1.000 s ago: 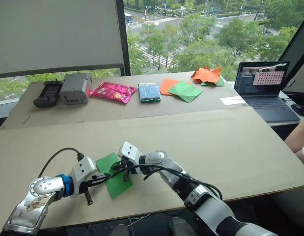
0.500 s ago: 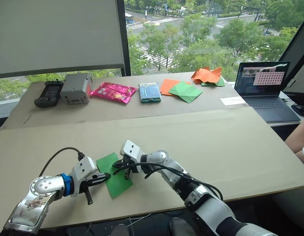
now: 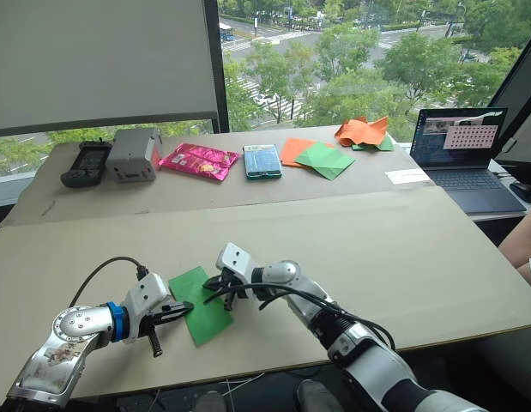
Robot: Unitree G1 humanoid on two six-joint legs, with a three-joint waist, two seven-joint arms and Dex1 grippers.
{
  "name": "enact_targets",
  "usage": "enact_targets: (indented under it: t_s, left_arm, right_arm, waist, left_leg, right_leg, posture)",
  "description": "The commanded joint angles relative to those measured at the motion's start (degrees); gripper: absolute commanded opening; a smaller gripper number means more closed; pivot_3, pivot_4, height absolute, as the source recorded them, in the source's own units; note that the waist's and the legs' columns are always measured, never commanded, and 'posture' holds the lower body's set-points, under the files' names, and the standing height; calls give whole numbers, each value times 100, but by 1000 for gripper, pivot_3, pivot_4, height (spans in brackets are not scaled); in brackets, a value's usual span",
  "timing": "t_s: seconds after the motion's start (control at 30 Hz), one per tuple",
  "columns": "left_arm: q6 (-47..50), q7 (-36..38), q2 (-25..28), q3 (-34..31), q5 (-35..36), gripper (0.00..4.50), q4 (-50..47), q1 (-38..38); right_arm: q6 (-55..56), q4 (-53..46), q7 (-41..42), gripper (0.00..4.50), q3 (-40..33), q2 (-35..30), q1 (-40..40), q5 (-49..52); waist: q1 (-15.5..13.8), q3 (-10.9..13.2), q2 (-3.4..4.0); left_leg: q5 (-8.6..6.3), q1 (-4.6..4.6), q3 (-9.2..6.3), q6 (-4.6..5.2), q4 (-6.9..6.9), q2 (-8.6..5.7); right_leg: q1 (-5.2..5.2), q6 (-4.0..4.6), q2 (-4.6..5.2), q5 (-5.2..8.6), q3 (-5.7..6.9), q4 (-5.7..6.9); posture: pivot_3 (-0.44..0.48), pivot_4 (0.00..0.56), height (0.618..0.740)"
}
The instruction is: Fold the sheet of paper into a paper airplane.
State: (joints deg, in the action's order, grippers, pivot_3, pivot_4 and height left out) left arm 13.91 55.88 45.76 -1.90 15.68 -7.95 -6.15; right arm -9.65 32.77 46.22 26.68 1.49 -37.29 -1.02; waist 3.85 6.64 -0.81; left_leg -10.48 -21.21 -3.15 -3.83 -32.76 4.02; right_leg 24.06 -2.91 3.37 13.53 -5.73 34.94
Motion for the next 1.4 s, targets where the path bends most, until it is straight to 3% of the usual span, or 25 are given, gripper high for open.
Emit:
enact_targets:
  t_s: [0.03,0.6,1.4]
  left_arm:
    - [69,23,78,167,-237,0,217,-45]
    - [22,7,55,222,-289,0,296,-8]
    - [-61,4,41,343,-333,0,449,133]
  right_arm:
    - [-354,-186,90,63,158,-121,214,-186]
    - [-1033,-857,406,63,711,-514,664,-509]
    - [-1834,-2977,1038,63,1504,-1981,1619,-604]
  waist:
    - [1,-1,1]
    - [7,-24,12]
    - [-61,-43,-3]
  left_leg:
    - [0,0,0,0,0,0]
    - [-1,6,1,-1,0,0]
    - [-11,9,5,-17,-3,-4]
  right_leg:
    - [0,0,0,0,0,0]
    - [0,0,1,1,0,-1]
    - [-1,-2,9,30,0,-16]
  posture:
    - [0,150,725]
    - [0,150,725]
    - [0,150,725]
